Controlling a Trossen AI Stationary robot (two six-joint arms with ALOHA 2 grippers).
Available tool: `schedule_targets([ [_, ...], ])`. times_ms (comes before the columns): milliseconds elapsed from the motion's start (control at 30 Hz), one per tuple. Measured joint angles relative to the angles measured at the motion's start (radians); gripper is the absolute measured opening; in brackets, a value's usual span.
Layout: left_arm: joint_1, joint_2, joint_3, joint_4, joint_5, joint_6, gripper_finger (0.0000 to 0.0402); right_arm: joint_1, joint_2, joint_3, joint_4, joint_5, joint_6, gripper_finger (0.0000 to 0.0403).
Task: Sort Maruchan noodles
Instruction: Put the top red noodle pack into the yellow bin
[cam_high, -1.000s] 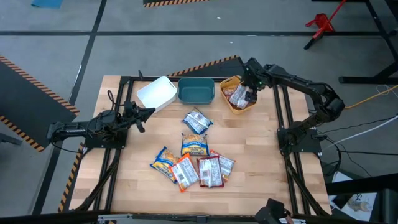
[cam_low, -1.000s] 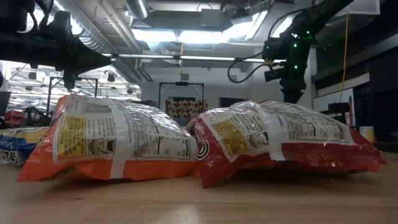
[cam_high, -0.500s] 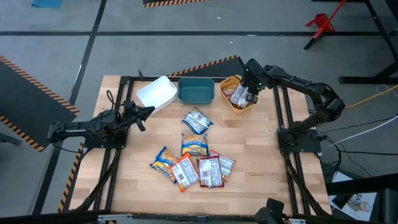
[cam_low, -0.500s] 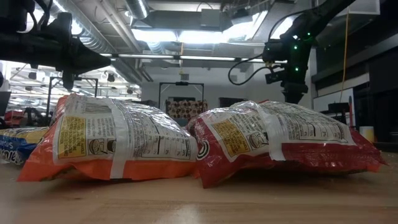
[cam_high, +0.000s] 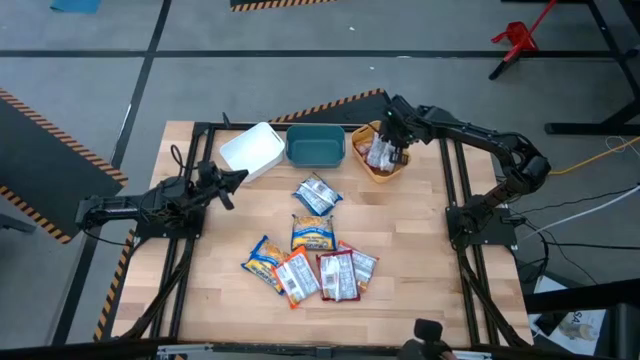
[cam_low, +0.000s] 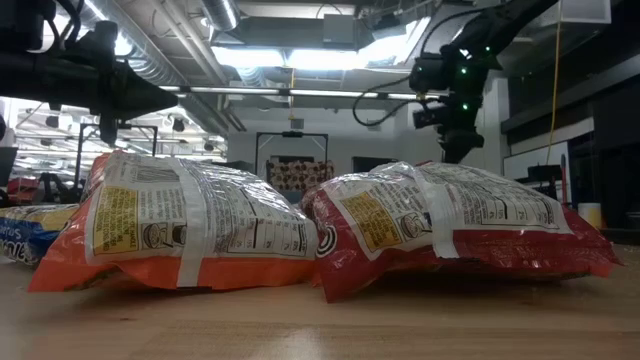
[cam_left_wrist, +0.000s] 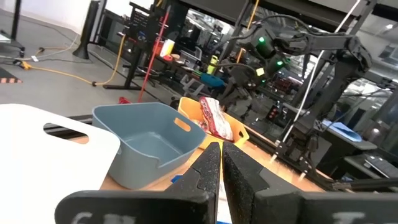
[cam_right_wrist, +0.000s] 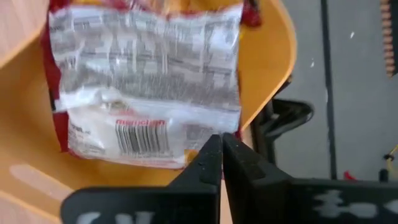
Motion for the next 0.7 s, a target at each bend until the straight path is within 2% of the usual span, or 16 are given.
schedule_targets([
  [233, 0.000, 0.000, 0.000, 0.001, -0.014, 0.000, 0.0011, 0.005, 0.000, 0.011, 0.099, -0.012, 0.020, 0.0003],
  [367, 0.000, 0.000, 0.000, 0.001, -0.014, 0.000, 0.0011, 0.003, -0.004, 0.011, 0.104, -0.080, 0.024, 0.0034],
  [433, 0.000, 0.000, 0.000, 0.001, -0.014, 0.000, 0.0011, 0.003, -0.007, 0.011, 0.115, -0.154, 0.004, 0.0069],
  [533, 0.000, 0.000, 0.000, 0.001, -0.020, 0.000, 0.0011, 0.004, -0.007, 0.011, 0.180, -0.209, -0.019, 0.0139],
  [700, 0.000, 0.000, 0.000, 0.001, -0.023, 0.001, 0.0011, -0.002, -0.005, 0.012, 0.289, -0.194, -0.017, 0.0265],
])
